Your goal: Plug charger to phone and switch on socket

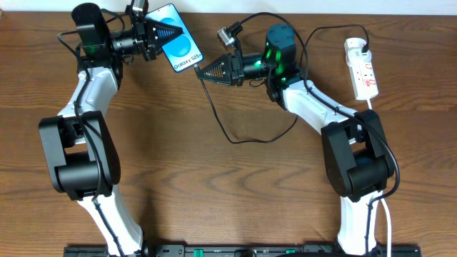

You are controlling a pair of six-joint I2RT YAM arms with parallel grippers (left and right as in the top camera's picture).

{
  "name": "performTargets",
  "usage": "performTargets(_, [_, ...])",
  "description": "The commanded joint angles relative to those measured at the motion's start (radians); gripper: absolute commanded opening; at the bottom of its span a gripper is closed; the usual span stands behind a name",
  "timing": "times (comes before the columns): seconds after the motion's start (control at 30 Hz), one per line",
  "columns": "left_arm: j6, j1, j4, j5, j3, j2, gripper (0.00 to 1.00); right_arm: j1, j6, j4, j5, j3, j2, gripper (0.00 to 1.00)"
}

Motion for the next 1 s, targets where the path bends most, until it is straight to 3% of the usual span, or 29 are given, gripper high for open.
performTargets(0.0, [0.013, -0.020, 0.008, 0.052, 0.032, -0.034, 0.07, -0.007, -0.009, 0.003, 0.008, 0.002, 0.003, 0.01])
performTargets(0.37, [0.002, 0.060, 0.009, 0.052, 0.032, -0.034, 0.07, 0.007, -0.056, -0.013, -0.069, 0.002, 0.003, 0.01])
performTargets(0.63, [0.012, 0.058, 0.009, 0.052, 0.032, -0.034, 0.07, 0.018, -0.152, -0.134, -0.063, 0.002, 0.003, 0.01])
performTargets(0.97, [0.026, 0.023, 0.009, 0.051, 0.032, -0.034, 0.07, 0.032, -0.159, -0.133, -0.061, 0.002, 0.003, 0.01])
